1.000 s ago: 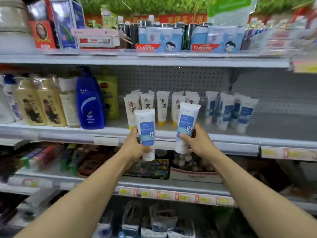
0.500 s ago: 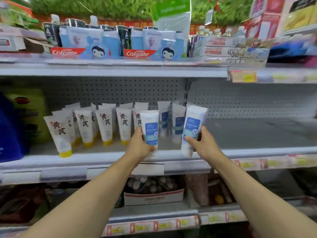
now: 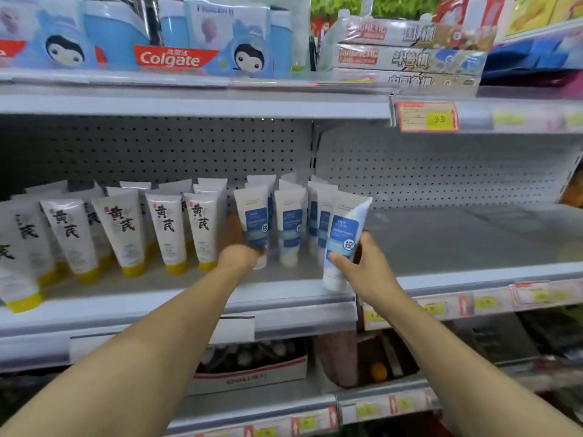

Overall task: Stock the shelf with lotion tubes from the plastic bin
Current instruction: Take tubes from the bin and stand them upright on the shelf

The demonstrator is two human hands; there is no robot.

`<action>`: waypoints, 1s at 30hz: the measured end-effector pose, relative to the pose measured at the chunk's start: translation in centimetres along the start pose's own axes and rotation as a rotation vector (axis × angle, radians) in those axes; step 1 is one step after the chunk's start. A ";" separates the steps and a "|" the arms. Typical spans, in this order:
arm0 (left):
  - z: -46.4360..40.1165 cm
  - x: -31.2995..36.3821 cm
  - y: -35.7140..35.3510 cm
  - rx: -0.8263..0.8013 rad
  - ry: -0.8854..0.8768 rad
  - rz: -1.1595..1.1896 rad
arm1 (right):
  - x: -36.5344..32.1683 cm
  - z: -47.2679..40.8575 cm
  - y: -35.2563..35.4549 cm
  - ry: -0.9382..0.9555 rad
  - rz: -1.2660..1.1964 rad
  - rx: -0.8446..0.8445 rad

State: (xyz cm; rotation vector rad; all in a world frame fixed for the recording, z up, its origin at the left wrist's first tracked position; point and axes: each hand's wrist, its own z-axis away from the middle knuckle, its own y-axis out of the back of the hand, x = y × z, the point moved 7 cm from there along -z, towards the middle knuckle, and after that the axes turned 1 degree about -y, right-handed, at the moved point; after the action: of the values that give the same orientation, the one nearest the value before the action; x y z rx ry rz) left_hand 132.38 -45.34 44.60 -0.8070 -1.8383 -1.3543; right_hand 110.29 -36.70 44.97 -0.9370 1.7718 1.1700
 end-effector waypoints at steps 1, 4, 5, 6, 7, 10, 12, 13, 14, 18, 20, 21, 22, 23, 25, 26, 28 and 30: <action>-0.4 0.1 -0.2 0.015 -0.017 0.012 | 0.2 -0.1 -0.1 0.003 0.010 0.003; -1.1 0.0 -1.3 0.020 -0.034 0.033 | 0.6 -0.6 -0.5 0.018 0.049 0.019; -1.2 0.1 -1.6 0.015 -0.039 0.011 | 0.7 -0.8 -0.7 0.025 0.067 0.024; -1.4 0.2 -1.9 0.017 -0.044 -0.019 | 0.7 -1.0 -0.9 0.029 0.084 0.029; -1.3 0.3 -2.0 0.015 -0.054 -0.046 | 0.8 -1.1 -1.0 0.033 0.099 0.037; -1.5 0.3 -2.1 0.039 -0.079 -0.089 | 0.9 -1.5 -1.2 0.037 0.129 0.073; -1.4 0.1 -2.1 0.022 -0.066 -0.073 | 1.0 -1.6 -1.3 0.043 0.154 0.087; -1.3 -0.1 -2.1 -0.002 -0.048 -0.048 | 1.1 -1.7 -1.5 0.046 0.171 0.086; -1.2 -0.5 -2.1 -0.020 -0.033 -0.017 | 1.3 -1.7 -1.7 0.046 0.183 0.086; -0.1 -1.2 -1.5 -0.086 0.014 -0.098 | 1.7 -1.7 -1.8 0.043 0.193 0.122; 0.9 -1.4 -1.2 -0.150 0.034 -0.203 | 1.6 -1.7 -1.8 0.045 0.207 0.133; 1.4 -1.4 -1.0 -0.163 0.037 -0.242 | 1.5 -1.7 -1.9 0.044 0.217 0.135; 1.6 -1.5 -0.6 -0.160 0.029 -0.263 | 1.4 -1.7 -2.0 0.039 0.228 0.133; 1.9 -1.4 -0.2 -0.159 0.018 -0.270 | 1.3 -1.7 -2.0 0.034 0.239 0.131; 2.4 -1.2 0.5 -0.151 -0.015 -0.262 | 1.2 -1.6 -2.1 0.018 0.271 0.128; 2.7 -1.2 1.0 -0.144 -0.031 -0.258 | 1.2 -1.4 -2.0 0.000 0.293 0.129; 3.3 -1.2 1.9 -0.132 -0.052 -0.274 | 1.4 -0.5 -1.9 -0.059 0.335 0.130; 4.0 -1.5 3.0 -0.128 -0.071 -0.298 | 1.6 1.0 -1.7 -0.116 0.392 0.143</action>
State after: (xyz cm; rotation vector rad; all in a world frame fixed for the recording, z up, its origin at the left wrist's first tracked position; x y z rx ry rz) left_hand 134.98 -40.86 44.11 -0.6709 -2.0023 -1.6631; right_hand 111.35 -36.49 42.64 -0.4387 1.9678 1.2873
